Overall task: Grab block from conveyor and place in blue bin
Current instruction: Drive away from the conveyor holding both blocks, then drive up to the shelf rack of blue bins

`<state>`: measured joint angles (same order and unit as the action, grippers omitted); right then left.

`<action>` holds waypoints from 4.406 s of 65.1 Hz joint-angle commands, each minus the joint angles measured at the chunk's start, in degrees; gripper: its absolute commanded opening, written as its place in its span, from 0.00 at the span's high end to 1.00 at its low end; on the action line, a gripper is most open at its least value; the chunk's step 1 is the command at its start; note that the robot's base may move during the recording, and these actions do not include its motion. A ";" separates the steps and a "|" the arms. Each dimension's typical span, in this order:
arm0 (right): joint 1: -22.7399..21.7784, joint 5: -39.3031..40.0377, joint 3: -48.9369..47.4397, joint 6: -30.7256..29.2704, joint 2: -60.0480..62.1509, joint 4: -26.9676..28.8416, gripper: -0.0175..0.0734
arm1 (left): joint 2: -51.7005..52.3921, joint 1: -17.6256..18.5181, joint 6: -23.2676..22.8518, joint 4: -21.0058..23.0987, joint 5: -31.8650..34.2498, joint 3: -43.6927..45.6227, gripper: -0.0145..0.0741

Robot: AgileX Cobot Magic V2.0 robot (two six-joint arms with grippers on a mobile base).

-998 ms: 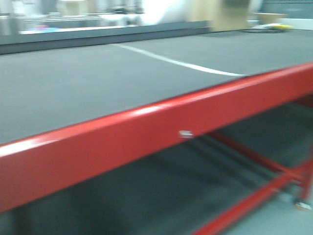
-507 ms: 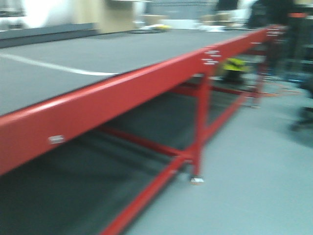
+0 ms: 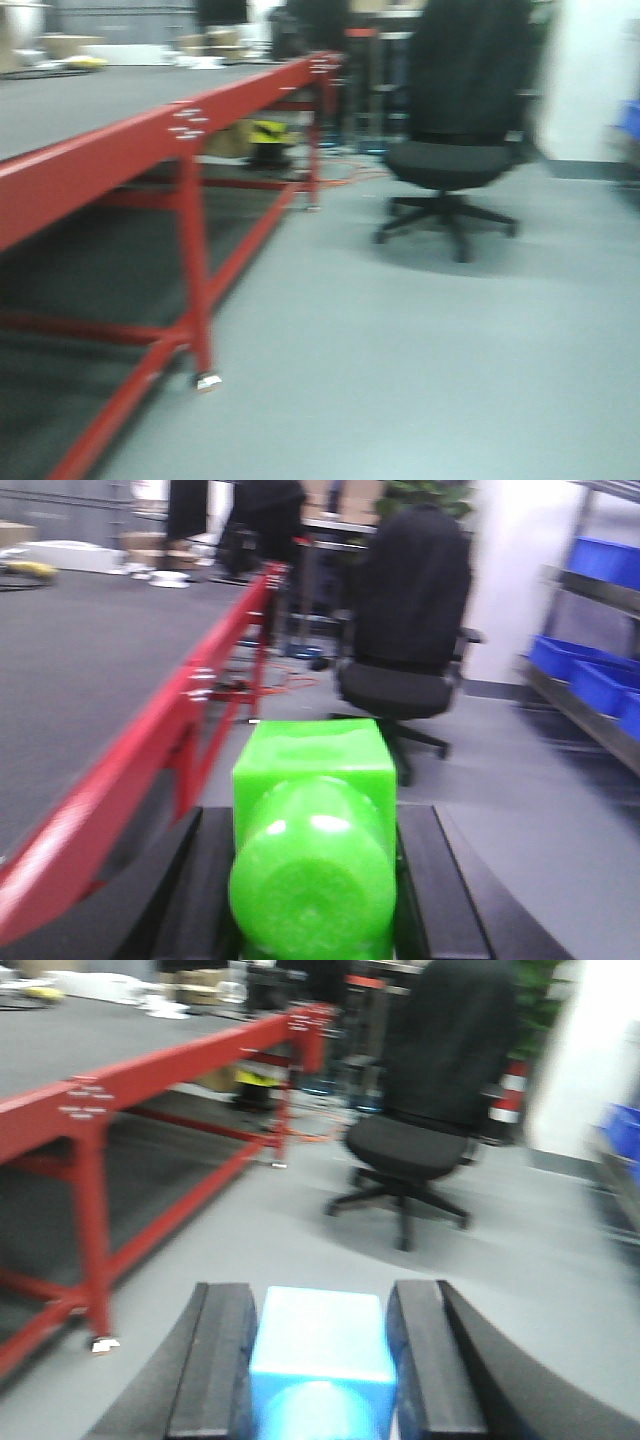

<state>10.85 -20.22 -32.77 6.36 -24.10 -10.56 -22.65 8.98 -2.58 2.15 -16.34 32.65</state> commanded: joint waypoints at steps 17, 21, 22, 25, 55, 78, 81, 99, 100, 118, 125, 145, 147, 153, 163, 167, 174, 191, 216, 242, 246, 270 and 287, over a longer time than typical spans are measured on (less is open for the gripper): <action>0.05 1.39 0.15 -0.38 0.16 -0.50 0.98 | 0.30 0.37 0.24 -0.11 1.07 -0.12 0.96; 0.05 1.39 0.15 -0.38 0.16 -0.50 0.98 | 0.30 0.37 0.24 -0.11 1.07 -0.12 0.96; 0.05 1.39 0.15 -0.38 0.16 -0.50 0.98 | 0.30 0.37 0.24 -0.11 1.07 -0.12 0.96; 0.05 1.39 0.15 -0.38 0.16 -0.50 0.98 | 0.30 0.37 0.24 -0.11 1.07 -0.12 0.96; 0.05 1.39 0.15 -0.38 0.16 -0.50 0.98 | 0.30 0.37 0.24 -0.11 1.07 -0.12 0.96; 0.05 1.39 0.15 -0.38 0.16 -0.50 0.98 | 0.30 0.37 0.24 -0.11 1.07 -0.12 0.96; 0.05 1.39 0.15 -0.38 0.16 -0.50 0.98 | 0.30 0.37 0.24 -0.11 1.07 -0.12 0.96; 0.05 1.39 0.15 -0.38 0.16 -0.50 0.98 | 0.30 0.37 0.24 -0.11 1.07 -0.12 0.96; 0.05 1.39 0.15 -0.38 0.16 -0.50 0.98 | 0.30 0.37 0.24 -0.11 1.07 -0.12 0.96; 0.05 1.39 0.15 -0.38 0.16 -0.50 0.98 | 0.30 0.37 0.24 -0.11 1.07 -0.12 0.96; 0.05 1.39 0.15 -0.38 0.16 -0.50 0.98 | 0.30 0.37 0.24 -0.11 1.07 -0.12 0.96; 0.05 1.39 0.15 -0.38 0.16 -0.50 0.98 | 0.30 0.37 0.24 -0.11 1.07 -0.12 0.96; 0.05 1.39 0.15 -0.38 0.16 -0.50 0.98 | 0.30 0.37 0.24 -0.11 1.07 -0.12 0.96; 0.05 1.39 0.15 -0.38 0.16 -0.50 0.98 | 0.30 0.37 0.24 -0.11 1.07 -0.12 0.96; 0.05 1.39 0.15 -0.38 0.16 -0.50 0.98 | 0.30 0.37 0.24 -0.11 1.07 -0.12 0.96; 0.05 1.39 0.15 -0.38 0.16 -0.50 0.98 | 0.30 0.37 0.24 -0.11 1.07 -0.12 0.96; 0.05 1.39 0.15 -0.38 0.16 -0.50 0.98 | 0.30 0.37 0.24 -0.11 1.07 -0.12 0.96; 0.05 1.39 0.15 -0.38 0.16 -0.50 0.98 | 0.30 0.37 0.24 -0.11 1.07 -0.12 0.96; 0.05 1.39 0.15 -0.38 0.16 -0.50 0.98 | 0.30 0.37 0.24 -0.11 1.07 -0.12 0.96; 0.05 1.39 0.15 -0.38 0.16 -0.50 0.98 | 0.30 0.37 0.24 -0.11 1.07 -0.12 0.96; 0.05 1.39 0.15 -0.38 0.16 -0.50 0.98 | 0.30 0.37 0.24 -0.11 1.07 -0.12 0.96; 0.05 1.39 0.15 -0.38 0.16 -0.50 0.98 | 0.30 0.37 0.24 -0.11 1.07 -0.12 0.96; 0.05 1.39 0.15 -0.38 0.16 -0.50 0.98 | 0.30 0.37 0.24 -0.11 1.07 -0.12 0.96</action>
<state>10.85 -20.22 -32.77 6.08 -24.10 -10.56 -22.65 8.98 -2.58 2.15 -16.34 32.65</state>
